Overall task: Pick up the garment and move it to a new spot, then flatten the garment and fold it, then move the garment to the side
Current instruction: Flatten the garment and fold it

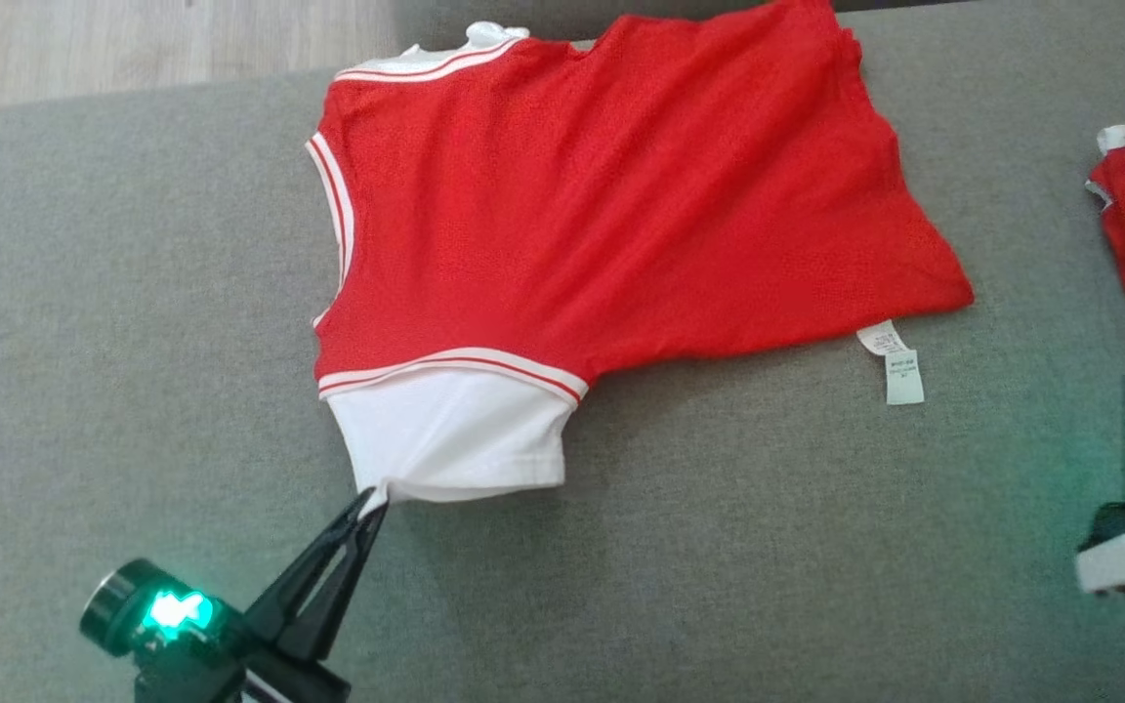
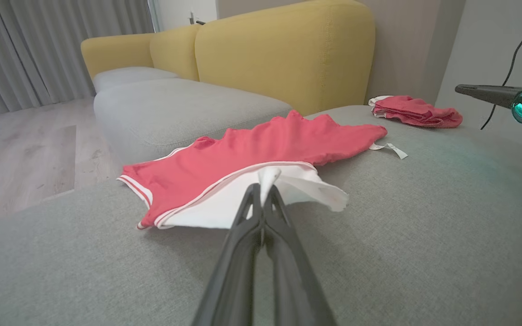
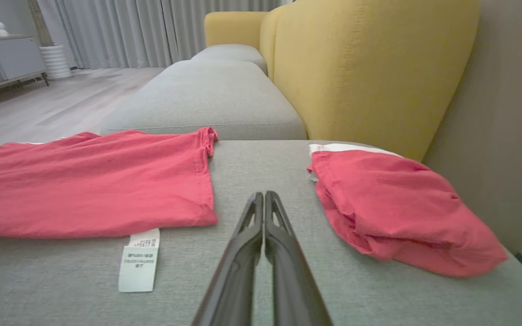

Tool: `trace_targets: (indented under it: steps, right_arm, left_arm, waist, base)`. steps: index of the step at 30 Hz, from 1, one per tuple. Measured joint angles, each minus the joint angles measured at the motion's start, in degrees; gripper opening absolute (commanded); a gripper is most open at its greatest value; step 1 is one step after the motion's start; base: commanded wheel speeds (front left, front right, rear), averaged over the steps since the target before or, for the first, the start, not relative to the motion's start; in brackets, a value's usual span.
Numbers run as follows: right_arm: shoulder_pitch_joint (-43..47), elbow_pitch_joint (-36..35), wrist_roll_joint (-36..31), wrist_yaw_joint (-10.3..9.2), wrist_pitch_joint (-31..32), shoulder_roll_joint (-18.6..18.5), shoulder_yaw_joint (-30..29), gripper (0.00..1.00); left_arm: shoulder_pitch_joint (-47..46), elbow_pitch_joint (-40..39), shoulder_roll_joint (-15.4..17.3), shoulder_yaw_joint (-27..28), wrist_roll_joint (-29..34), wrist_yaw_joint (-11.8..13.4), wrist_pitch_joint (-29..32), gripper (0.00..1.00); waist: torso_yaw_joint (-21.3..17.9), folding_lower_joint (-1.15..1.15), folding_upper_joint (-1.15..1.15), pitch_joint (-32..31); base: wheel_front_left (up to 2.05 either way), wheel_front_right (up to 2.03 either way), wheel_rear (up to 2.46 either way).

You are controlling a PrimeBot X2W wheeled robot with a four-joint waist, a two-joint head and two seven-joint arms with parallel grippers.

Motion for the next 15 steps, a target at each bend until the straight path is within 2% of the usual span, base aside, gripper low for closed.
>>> trace_targets:
  steps: [6,15]
  right_arm:
    - [-3.9,6.3,0.1,0.0,2.0,0.2,4.6,1.0]
    - [-16.1,18.6,0.7,0.0,6.5,-3.4,14.9,1.0]
  left_arm:
    - [-0.8,-0.4,-1.2,1.9,2.5,-0.5,0.0,0.0]
    - [-5.7,-0.4,-1.4,4.3,3.8,-0.6,0.0,0.0]
  waist:
    - [0.4,0.01,0.0,0.2]
    - [2.2,0.02,0.0,3.0]
  base:
    - [0.0,0.0,0.0]
    - [0.0,0.0,0.0]
